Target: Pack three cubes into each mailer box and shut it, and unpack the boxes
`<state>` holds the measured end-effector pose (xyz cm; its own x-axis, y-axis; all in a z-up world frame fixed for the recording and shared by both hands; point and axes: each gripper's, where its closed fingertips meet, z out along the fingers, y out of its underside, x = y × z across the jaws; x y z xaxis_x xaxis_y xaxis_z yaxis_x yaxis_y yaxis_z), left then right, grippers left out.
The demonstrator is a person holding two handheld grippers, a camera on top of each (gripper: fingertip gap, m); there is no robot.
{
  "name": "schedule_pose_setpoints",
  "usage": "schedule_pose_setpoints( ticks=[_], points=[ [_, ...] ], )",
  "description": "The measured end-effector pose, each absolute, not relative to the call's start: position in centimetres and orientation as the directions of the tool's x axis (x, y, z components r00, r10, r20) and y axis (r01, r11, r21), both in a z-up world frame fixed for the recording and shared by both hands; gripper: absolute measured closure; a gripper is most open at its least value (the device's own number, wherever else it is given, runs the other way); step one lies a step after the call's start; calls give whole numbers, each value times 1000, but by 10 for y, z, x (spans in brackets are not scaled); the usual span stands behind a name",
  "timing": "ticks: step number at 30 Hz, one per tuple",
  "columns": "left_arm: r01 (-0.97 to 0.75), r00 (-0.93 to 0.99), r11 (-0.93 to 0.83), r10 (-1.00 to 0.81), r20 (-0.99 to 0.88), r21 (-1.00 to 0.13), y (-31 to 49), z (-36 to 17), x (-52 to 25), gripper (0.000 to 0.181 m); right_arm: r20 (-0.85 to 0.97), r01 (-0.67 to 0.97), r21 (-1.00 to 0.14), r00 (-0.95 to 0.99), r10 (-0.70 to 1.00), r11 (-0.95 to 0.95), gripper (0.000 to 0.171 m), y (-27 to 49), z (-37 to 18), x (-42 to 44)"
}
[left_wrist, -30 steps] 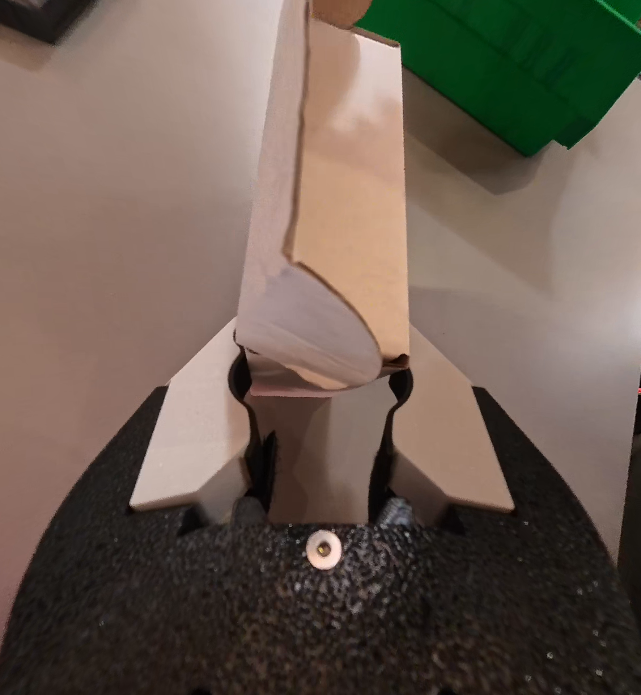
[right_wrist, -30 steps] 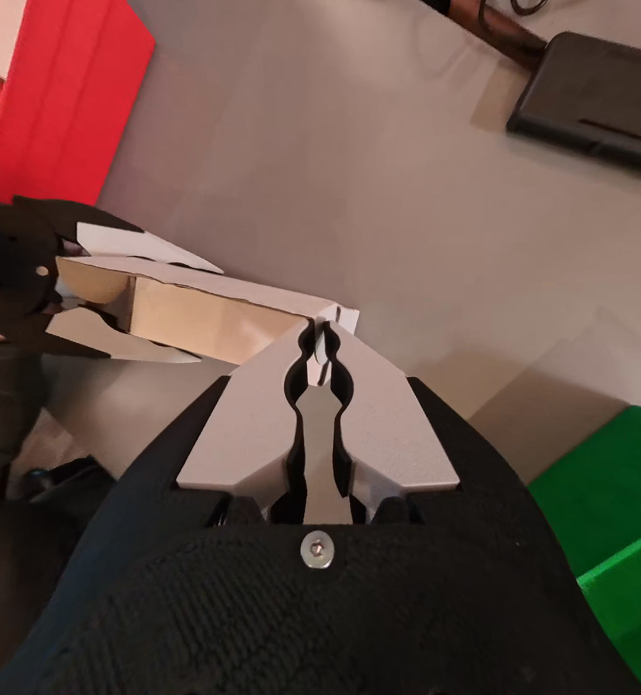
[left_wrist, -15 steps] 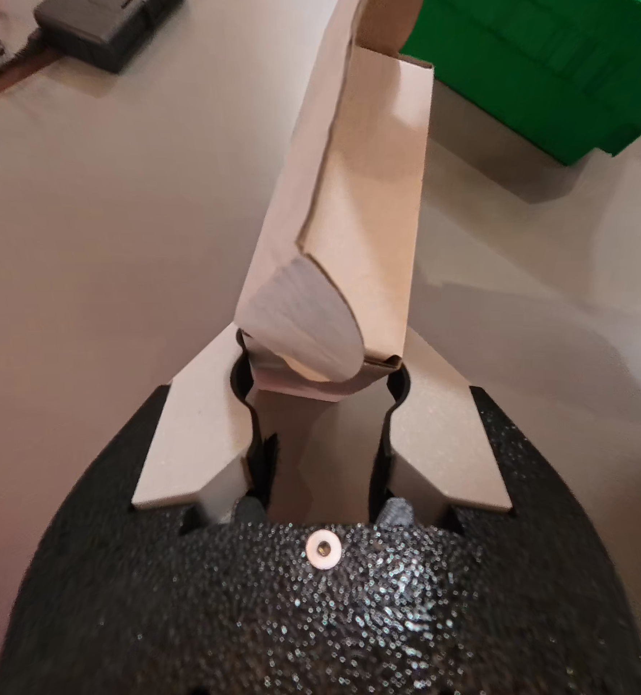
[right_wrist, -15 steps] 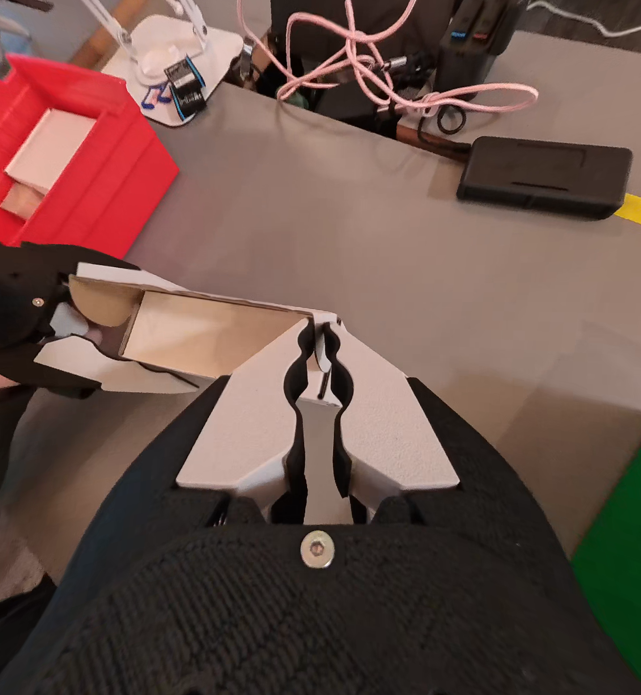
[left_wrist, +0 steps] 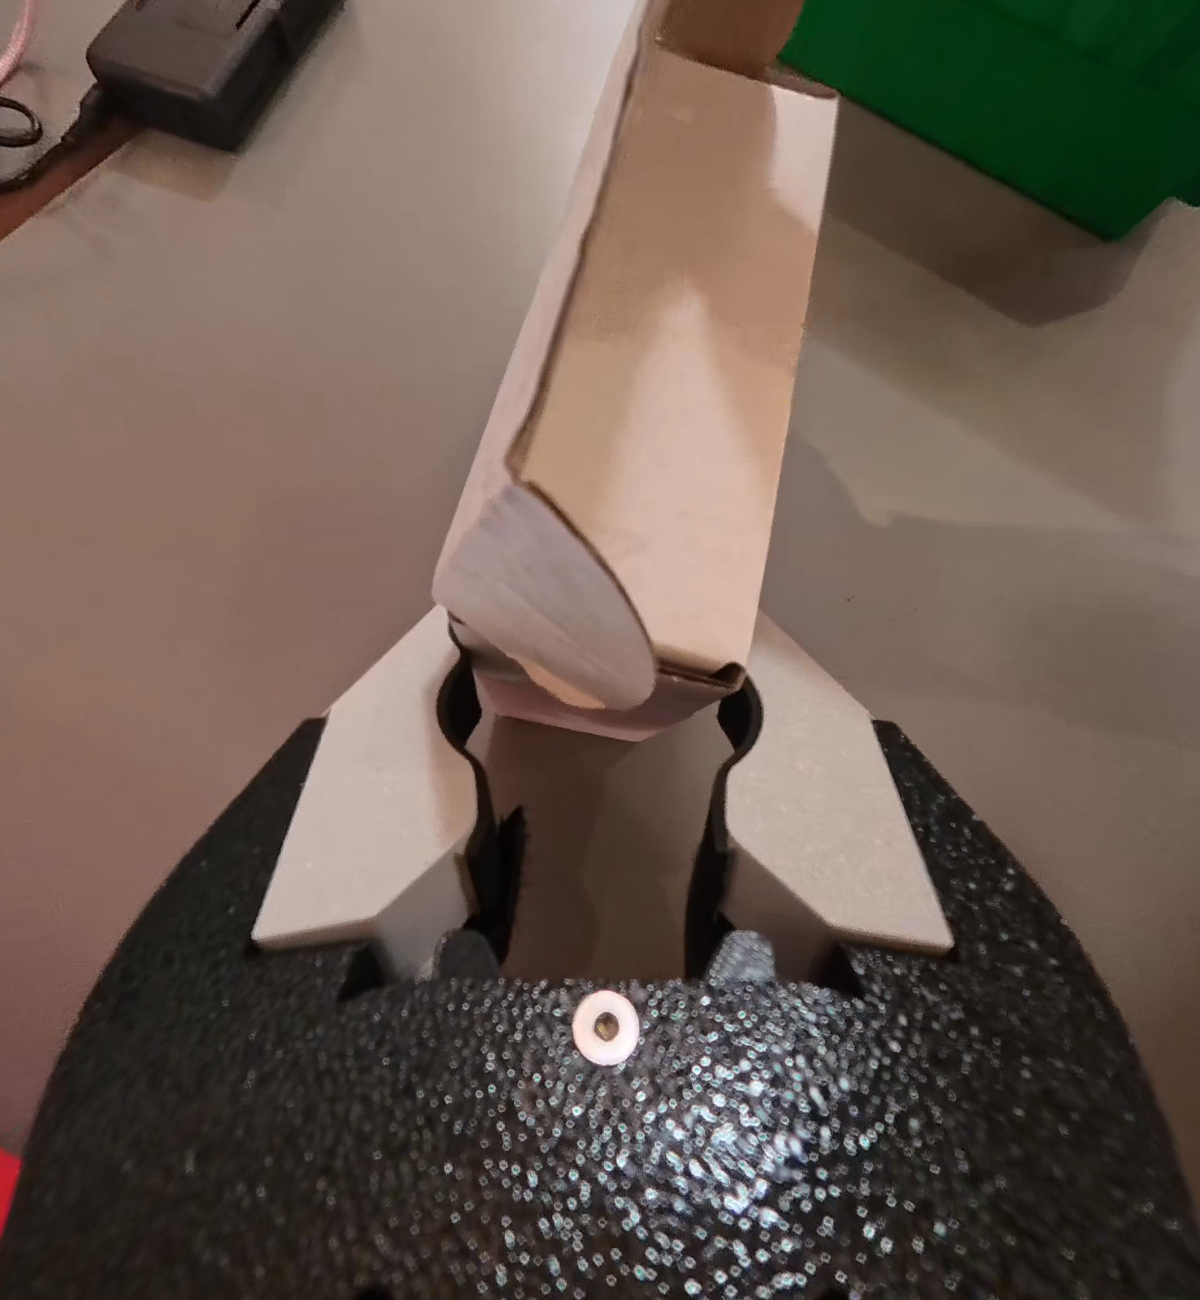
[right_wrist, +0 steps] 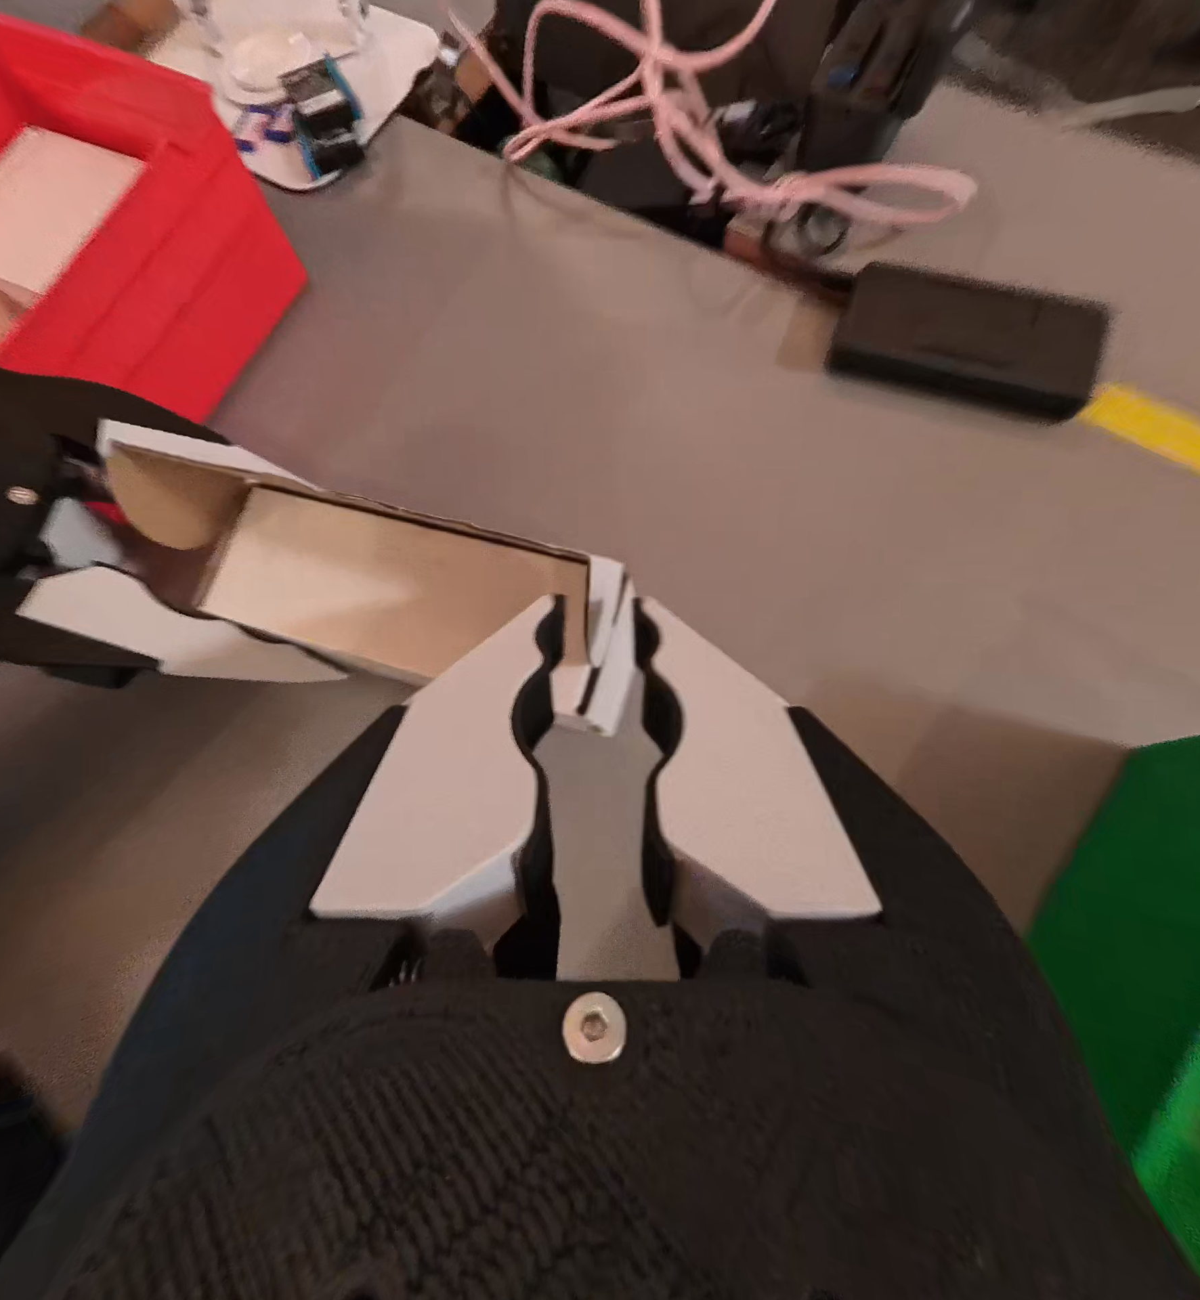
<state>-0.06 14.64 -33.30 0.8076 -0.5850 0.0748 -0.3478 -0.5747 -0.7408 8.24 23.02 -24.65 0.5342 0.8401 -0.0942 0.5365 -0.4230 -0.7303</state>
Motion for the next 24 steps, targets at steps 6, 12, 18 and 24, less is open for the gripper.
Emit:
schedule_pose_setpoints(
  ticks=[6,12,18,24],
  points=[
    [-327,811,-586,-576,98,-742,148,-333,-2,114,268,566,-819,236,934,93,138,173,-185,15],
    [-246,868,-600,-486,102,-761,151,-333,-5,114,-9,657,-745,162,987,-115,144,118,-222,-29],
    [-226,884,-597,-457,95,-769,152,-333,-5,114,22,663,-730,264,964,-165,153,122,-254,-39],
    [-224,884,-583,-459,90,-781,153,-332,-6,114,110,668,-733,298,948,-125,169,133,-251,-41]
  ],
)
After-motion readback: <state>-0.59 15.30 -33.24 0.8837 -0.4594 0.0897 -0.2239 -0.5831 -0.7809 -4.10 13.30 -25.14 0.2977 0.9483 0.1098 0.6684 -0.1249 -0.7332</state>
